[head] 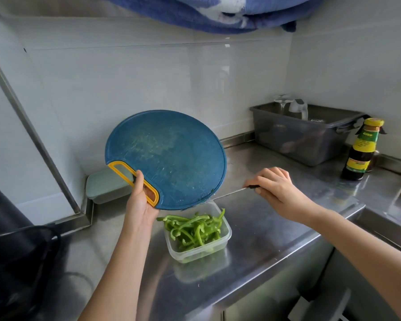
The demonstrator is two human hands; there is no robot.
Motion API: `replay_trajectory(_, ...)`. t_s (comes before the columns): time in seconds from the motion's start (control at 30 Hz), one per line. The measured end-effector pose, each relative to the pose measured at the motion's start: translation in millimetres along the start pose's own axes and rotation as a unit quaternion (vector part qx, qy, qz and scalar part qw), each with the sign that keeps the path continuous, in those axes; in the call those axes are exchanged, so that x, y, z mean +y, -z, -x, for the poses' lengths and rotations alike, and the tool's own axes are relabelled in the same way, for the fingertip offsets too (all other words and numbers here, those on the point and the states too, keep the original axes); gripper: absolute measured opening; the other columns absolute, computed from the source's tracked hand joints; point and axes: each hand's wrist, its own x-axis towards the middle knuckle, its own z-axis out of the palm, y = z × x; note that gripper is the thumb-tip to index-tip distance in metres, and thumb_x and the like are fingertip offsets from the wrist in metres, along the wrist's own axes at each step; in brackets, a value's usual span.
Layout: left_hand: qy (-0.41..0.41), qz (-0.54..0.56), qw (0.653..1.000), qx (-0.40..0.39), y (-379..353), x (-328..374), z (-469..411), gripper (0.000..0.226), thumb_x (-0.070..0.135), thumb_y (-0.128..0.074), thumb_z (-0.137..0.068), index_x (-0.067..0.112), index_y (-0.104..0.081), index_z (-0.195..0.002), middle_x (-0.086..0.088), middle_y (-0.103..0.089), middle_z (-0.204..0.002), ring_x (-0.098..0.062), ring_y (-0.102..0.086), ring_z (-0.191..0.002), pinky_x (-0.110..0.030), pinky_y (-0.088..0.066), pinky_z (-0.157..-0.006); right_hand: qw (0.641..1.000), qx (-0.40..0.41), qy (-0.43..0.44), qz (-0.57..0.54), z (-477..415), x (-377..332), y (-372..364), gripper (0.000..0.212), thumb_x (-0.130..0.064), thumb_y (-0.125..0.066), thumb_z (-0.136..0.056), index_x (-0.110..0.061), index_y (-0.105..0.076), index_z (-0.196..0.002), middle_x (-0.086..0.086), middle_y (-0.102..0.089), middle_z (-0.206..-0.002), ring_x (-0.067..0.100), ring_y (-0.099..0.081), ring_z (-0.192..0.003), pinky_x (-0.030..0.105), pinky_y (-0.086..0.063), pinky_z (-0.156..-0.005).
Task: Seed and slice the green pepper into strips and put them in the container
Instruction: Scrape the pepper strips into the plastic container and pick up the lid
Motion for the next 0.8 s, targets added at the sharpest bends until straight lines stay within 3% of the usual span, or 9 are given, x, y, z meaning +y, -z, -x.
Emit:
replay_trajectory(0.13, -0.029, -0.015, 0.999, -0.019, -1.8, 9.7, 3.3, 0.044, 0.046, -0.038, -0.096, 0.024, -0.048, -0.133, -0.001, -0.060, -0.129, -0.024, -0.057, -0.118, -0.048, -0.043, -0.099, 0.998, 0.019, 0.032, 0.046, -10.4, -15.3, 6.3, 0.027, -0.031, -0.030, -0.098, -0.039, -0.050, -0.115, -0.009, -0.046, -0.092, 0.016, -0.040, -0.092, 0.042, -0.032, -0.091)
replay_trajectory(0.4, -0.091, 0.047, 0.995, -0.002, 7.4, 29.3, 5.8, 0.044, 0.045, -0.036, -0.098, 0.022, -0.049, -0.133, 0.001, -0.059, -0.131, -0.022, -0.055, -0.121, -0.046, -0.040, -0.103, 0.988, 0.036, 0.113, 0.102, -14.8, -51.4, 3.1, 0.031, -0.021, -0.036, -0.096, -0.031, -0.060, -0.112, -0.002, -0.051, -0.092, 0.017, -0.039, -0.087, 0.030, -0.026, -0.089)
replay_trajectory(0.67, -0.114, 0.076, 0.991, 0.005, 10.0, 37.3, 11.4, 0.039, 0.042, -0.035, -0.098, 0.023, -0.053, -0.126, 0.003, -0.064, -0.124, -0.019, -0.061, -0.112, -0.043, -0.047, -0.091, 0.985, 0.009, 0.023, 0.169, -5.8, -34.1, -5.3, 0.031, -0.013, -0.051, -0.085, -0.034, -0.056, -0.108, -0.001, -0.055, -0.083, 0.026, -0.052, -0.079, 0.043, -0.040, -0.083)
replay_trajectory(0.8, -0.104, 0.072, 0.992, 0.008, 8.1, 36.2, 11.6, 0.042, 0.042, -0.036, -0.098, 0.022, -0.050, -0.131, 0.002, -0.063, -0.125, -0.020, -0.060, -0.114, -0.045, -0.046, -0.093, 0.986, 0.020, 0.008, 0.164, -1.5, -36.6, 1.6, 0.032, -0.022, -0.032, -0.091, -0.035, -0.055, -0.109, -0.003, -0.054, -0.084, 0.025, -0.051, -0.081, 0.036, -0.030, -0.086)
